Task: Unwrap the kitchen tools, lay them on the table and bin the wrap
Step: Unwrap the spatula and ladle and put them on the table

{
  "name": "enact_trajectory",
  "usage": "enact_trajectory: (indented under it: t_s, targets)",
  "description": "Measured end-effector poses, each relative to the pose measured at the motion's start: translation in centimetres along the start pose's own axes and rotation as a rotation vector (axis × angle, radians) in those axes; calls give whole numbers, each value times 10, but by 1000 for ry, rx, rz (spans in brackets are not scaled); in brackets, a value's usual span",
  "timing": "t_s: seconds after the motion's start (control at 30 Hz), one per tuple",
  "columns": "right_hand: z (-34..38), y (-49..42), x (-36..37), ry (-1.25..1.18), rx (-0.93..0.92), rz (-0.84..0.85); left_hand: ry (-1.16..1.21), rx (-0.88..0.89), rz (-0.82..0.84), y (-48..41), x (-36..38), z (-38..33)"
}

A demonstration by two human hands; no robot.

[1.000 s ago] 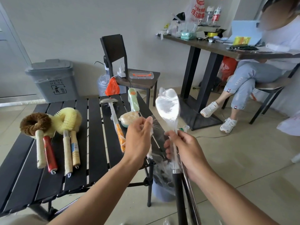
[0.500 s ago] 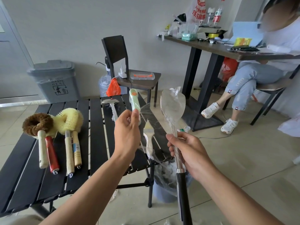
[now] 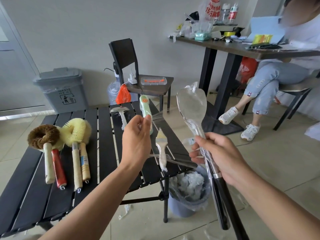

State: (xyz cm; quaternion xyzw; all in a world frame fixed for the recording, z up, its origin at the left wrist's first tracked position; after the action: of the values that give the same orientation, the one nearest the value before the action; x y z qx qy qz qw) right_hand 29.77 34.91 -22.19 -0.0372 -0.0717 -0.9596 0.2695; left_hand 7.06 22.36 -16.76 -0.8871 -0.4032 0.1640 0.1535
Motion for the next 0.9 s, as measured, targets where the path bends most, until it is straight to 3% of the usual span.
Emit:
enact_trajectory:
  t_s: [0.2,0.33,0.4,0.6,0.9]
  targets:
    - [13,-12,-4,-5,8,-39,-80,21,284,-20,33,-17]
    - [26,-22,-18,332,-68,-95,-101,-17,477,-9,66,-5]
    - [21,-25,-18,363,-59,-92,-94,-30,513,2,78,-6]
    - [9,-29,-6,308,16,-70,-175,-11,387,4,74,-1]
    - [8,-23,3,156,-22,-41,-29,-81,107,-9,46,17]
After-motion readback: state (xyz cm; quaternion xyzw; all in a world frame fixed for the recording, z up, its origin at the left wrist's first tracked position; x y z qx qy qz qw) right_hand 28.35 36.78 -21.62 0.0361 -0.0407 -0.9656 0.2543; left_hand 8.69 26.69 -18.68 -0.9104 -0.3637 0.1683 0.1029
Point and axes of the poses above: each hand's wrist, its own y-axis away from the middle knuckle, its own x-axis out of the palm, z = x × y, the point moved 10 cm from there along -y, towards the middle knuckle, and after that the axes turned 3 degrees about x, right-handed, at the moved point
